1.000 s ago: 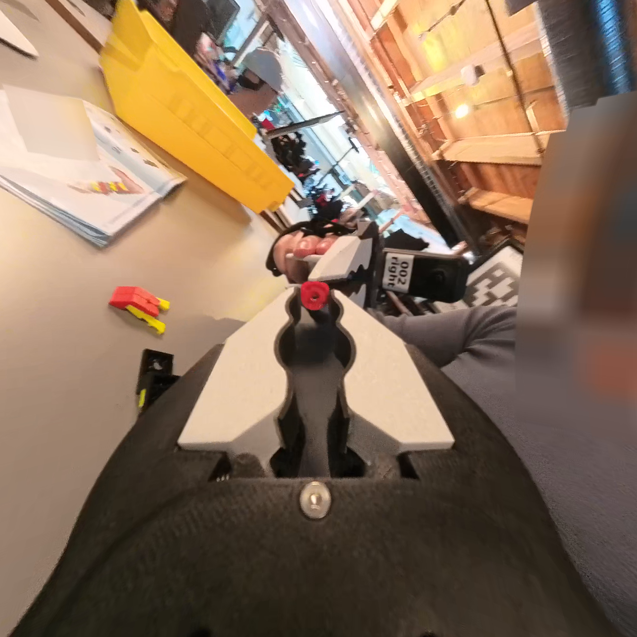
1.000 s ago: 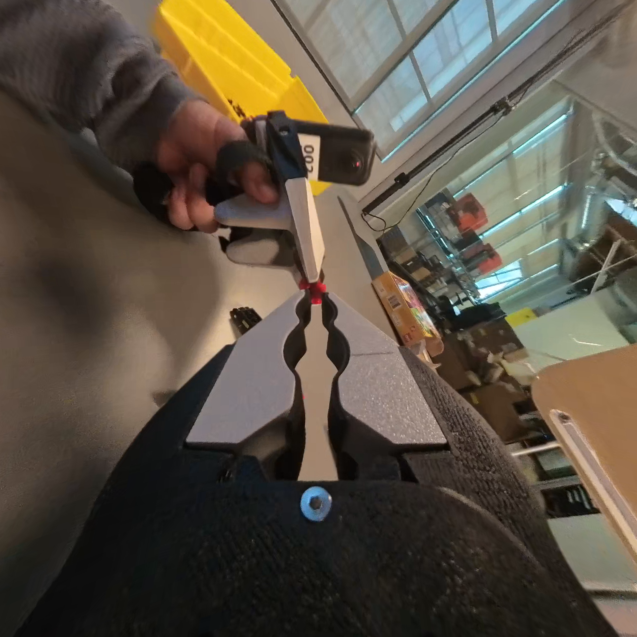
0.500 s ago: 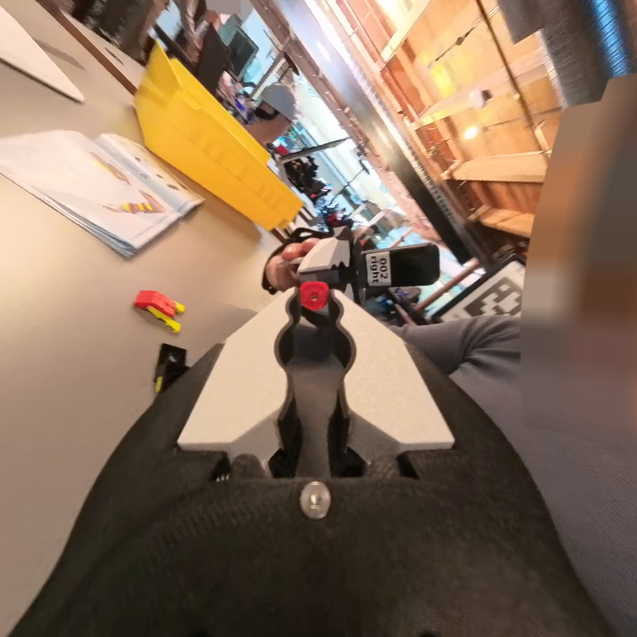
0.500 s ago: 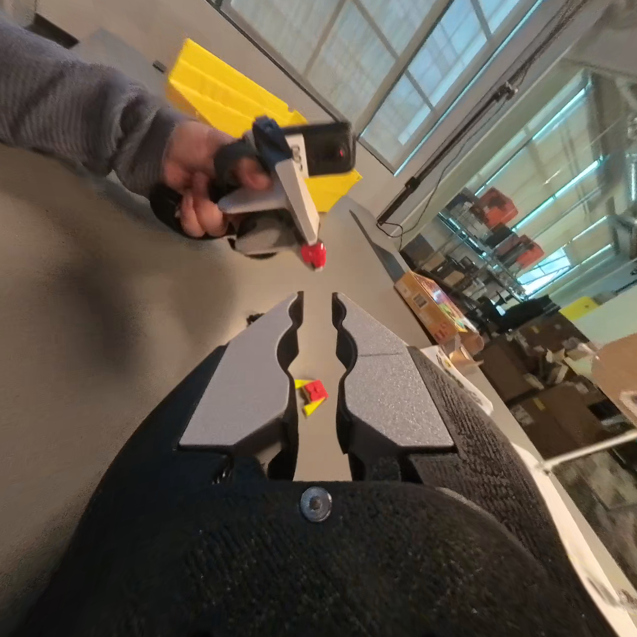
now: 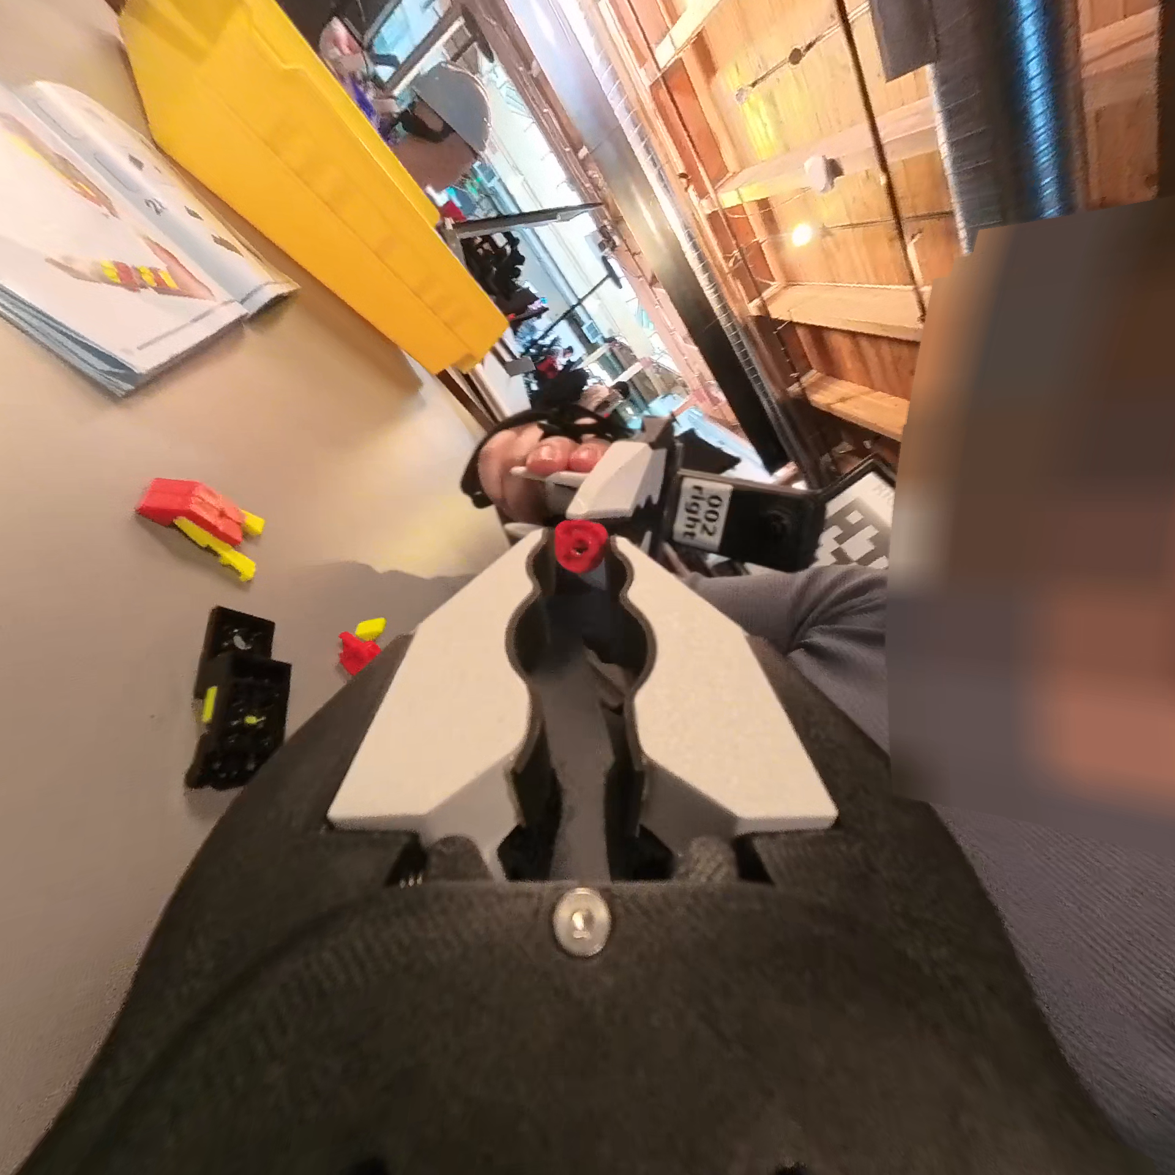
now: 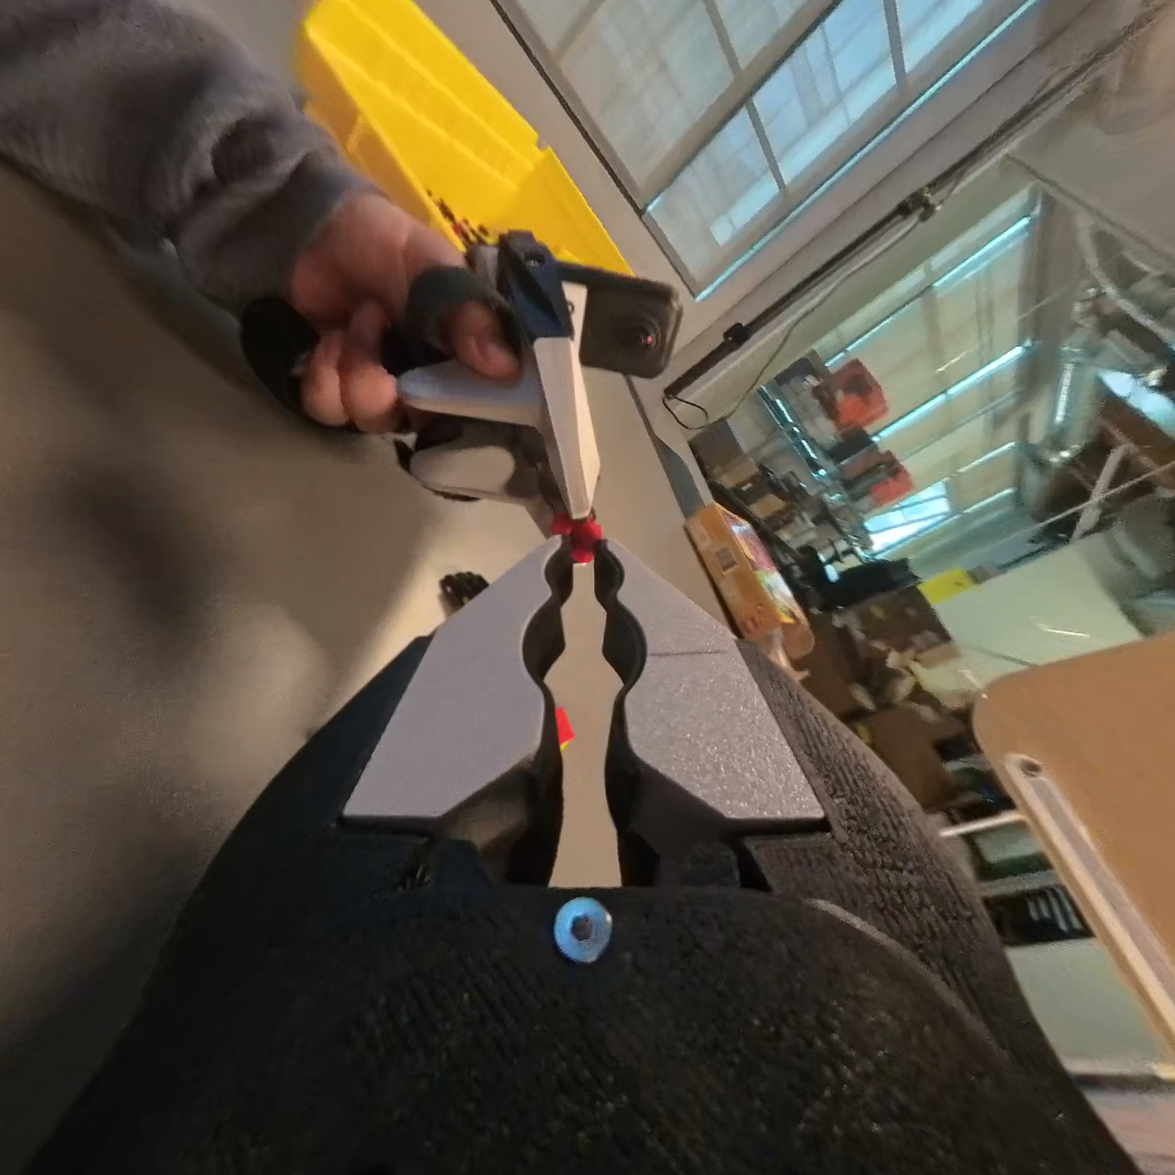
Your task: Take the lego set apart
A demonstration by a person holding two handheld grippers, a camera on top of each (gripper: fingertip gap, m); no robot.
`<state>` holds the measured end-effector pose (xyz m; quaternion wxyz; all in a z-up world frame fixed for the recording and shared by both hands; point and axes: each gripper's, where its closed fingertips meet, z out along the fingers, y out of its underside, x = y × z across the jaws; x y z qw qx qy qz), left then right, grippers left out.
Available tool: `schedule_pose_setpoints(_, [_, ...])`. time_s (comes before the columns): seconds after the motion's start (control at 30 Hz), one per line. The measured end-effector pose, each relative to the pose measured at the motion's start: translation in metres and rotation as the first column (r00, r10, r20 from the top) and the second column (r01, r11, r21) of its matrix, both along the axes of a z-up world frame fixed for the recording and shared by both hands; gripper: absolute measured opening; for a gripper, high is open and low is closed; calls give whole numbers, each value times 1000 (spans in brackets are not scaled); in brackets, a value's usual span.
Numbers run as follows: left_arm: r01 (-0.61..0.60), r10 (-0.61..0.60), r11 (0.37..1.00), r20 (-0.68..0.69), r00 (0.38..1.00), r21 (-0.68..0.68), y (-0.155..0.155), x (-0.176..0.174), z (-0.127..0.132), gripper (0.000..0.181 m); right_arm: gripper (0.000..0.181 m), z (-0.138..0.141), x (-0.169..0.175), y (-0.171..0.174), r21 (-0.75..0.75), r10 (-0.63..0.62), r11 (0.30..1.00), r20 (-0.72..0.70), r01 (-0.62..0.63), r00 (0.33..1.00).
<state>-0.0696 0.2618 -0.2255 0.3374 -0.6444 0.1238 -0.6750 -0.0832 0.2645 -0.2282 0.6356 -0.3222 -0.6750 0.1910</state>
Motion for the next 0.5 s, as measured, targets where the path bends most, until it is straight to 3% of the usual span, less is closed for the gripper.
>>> schedule_pose_setpoints(0.2, [-15, 16, 1000, -46, 999, 26, 0, 1, -2, 13, 4, -2, 4, 0, -82, 22, 996, 13, -21, 1000])
schedule_pose_setpoints(0.3, [-151, 151, 988, 39, 988, 4, 13, -42, 8, 13, 4, 12, 22, 14, -174, 9, 985, -60, -20, 998])
schedule_pose_setpoints(0.4, [-154, 156, 985, -23, 987, 75, 5, -46, 9, 13, 4, 12, 30, 27, -215, -6, 976, -78, -11, 997])
schedule_pose_setpoints(0.47, [-139, 144, 981, -30, 989, 138, -1, -38, 21, 13, 4, 3, 28, 32, -221, -26, 975, -62, 12, 998])
schedule_pose_setpoints(0.5, [-182, 198, 962, -63, 978, 203, -3, -41, 32, 14, 4, 0, 29, 37, -201, -44, 979, -62, 31, 997])
